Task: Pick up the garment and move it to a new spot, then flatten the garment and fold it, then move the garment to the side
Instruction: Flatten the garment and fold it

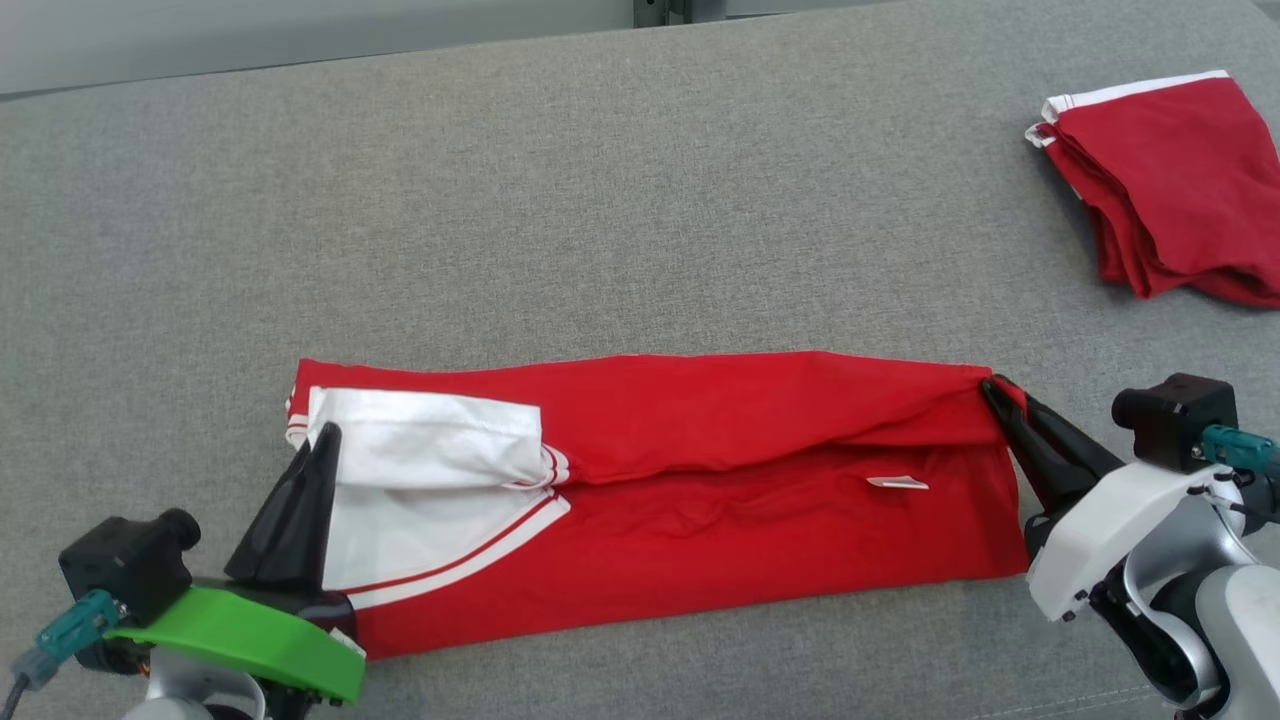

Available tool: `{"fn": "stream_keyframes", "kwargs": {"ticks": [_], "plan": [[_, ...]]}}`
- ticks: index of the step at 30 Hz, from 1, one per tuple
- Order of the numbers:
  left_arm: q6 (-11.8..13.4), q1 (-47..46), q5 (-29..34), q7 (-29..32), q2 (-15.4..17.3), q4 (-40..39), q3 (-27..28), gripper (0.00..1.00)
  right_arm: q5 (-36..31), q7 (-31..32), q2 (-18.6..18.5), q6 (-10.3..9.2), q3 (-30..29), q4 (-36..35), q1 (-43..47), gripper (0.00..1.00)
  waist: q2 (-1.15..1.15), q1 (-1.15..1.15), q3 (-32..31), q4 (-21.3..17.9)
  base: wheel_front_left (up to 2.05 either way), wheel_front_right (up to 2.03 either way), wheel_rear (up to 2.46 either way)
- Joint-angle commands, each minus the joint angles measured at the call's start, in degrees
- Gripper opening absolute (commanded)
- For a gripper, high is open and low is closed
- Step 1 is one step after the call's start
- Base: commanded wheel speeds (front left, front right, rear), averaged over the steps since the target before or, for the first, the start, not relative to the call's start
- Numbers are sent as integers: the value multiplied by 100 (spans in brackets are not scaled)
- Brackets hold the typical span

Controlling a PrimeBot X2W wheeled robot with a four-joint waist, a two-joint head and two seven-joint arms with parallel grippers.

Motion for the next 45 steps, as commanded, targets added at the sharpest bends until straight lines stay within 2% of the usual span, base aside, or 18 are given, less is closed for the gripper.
{"fn": "stream_keyframes", "kwargs": {"ticks": [1, 7, 8, 9, 10, 11, 12, 18, 24, 29, 38, 42, 45], "plan": [[23, 142, -105, -90, -90, 42, 27, 0, -64, 24, 38, -6, -48, -42, 115, 0, 0, 0, -28, 1, 0, 0, 0], [-124, 379, -380, -341, -363, 537, 43, 0, -148, -123, 159, -5, -61, 64, 322, 0, 0, 0, -84, -5, 0, 0, 0], [-147, 415, -410, -395, -410, 621, 70, 0, -148, -165, 179, -5, -56, 86, 361, 8, 0, 0, -94, -9, 0, 0, 0], [-167, 446, -429, -437, -443, 672, 85, 24, -159, -208, 199, -5, -57, 100, 397, 23, 0, 0, -102, -14, 0, 0, 0], [-185, 496, -469, -473, -483, 727, 95, 50, -164, -253, 223, -5, -62, 120, 440, 44, 0, 0, -113, -18, 0, 0, 0], [-220, 546, -468, -511, -499, 779, 107, 98, -161, -308, 253, -5, -64, 130, 487, 82, 0, 0, -125, -22, 0, 0, 0], [-245, 592, -487, -545, -527, 816, 131, 100, -141, -373, 302, -5, -87, 143, 535, 100, 0, 0, -137, -28, 0, 0, 0], [-385, 1071, -543, -686, -722, 786, 261, 100, -132, -682, 518, -5, -190, 263, 951, 100, 0, 0, -230, -76, 0, 0, 0], [-268, 1491, -330, -735, -819, 468, 551, 100, -77, -796, 645, -5, -375, 211, 1345, 100, 0, 0, -299, -96, 0, 0, 0], [-251, 1452, 4, -737, -926, 198, 556, 100, -46, -877, 669, -4, -576, 155, 1440, 100, 0, 0, -378, -119, 0, 0, 0], [-58, 909, 559, -742, -1177, 449, 428, 100, -202, -874, 1007, -4, -1161, 250, 1046, 100, 0, 0, -481, -118, 0, 0, 0], [29, 680, 780, -742, -1426, 570, 469, 100, -304, -817, 1229, -4, -1254, 658, 659, 100, 0, 0, -486, -74, 0, 0, 0], [3, 574, 942, -738, -1626, 668, 488, 100, -337, -805, 1342, -3, -1168, 1120, 342, 100, 0, 0, -493, -15, 0, 0, 0]]}}
